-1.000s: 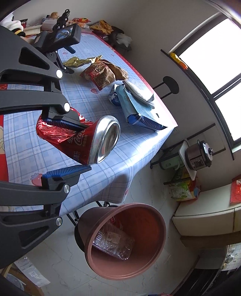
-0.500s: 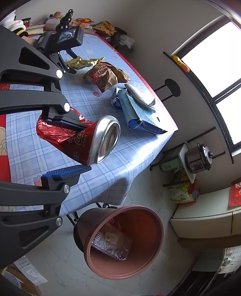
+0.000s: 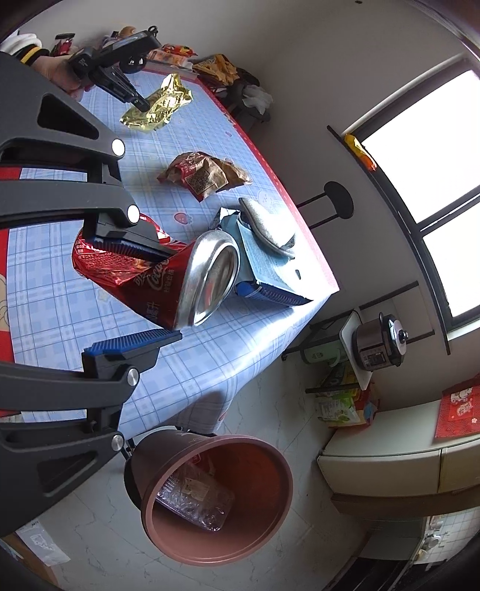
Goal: Collect trash
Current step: 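Carry the red can over the brown pot and open the right tool while the left tool lifts the foil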
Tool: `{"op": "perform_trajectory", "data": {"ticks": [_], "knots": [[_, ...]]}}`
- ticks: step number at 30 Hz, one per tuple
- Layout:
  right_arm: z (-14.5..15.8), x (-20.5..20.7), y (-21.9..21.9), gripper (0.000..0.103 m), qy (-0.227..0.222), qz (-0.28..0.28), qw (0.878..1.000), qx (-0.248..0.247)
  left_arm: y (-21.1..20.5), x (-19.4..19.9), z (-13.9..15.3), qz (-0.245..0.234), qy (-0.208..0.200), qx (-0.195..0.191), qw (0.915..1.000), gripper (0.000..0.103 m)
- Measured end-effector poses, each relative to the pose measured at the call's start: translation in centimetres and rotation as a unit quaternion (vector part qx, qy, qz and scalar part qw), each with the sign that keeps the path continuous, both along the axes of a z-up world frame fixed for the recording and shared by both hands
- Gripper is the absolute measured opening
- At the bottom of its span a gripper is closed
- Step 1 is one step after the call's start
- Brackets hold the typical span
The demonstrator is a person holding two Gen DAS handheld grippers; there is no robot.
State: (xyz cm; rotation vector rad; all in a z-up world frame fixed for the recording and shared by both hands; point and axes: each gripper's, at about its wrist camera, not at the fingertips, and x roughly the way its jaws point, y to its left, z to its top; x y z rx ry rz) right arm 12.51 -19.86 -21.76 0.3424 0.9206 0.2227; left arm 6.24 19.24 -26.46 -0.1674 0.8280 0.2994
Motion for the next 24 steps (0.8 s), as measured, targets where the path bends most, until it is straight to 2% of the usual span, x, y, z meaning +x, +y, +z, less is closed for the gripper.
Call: {"op": "perform_trajectory", "data": {"ticks": [4, 12, 17, 24], "knots": [[1.6, 0.4, 0.6, 0.036, -0.024, 0.013, 1.000, 0.000, 2.5, -2.5, 3.1, 0.036, -0.035, -0.026, 0.9984, 0.009], [6.7, 1.0, -0.5, 0.036, -0.104, 0.019, 0.994, -0.024, 3.1, -5.4, 10.4, 0.045, -0.101, -0.022, 0.9936, 0.009], [9.9, 1.1, -4.0, 0.036, -0.150, -0.007, 0.988, -0.046, 0.5, -5.9, 14.2, 0.014, -0.135, -0.026, 0.9905, 0.009], [12.7, 1.0, -12.5, 0.036, -0.181, -0.079, 0.977, -0.076, -6.8, -4.6, 18.2, -0.062, -0.171, -0.043, 0.9824, 0.009]]}}
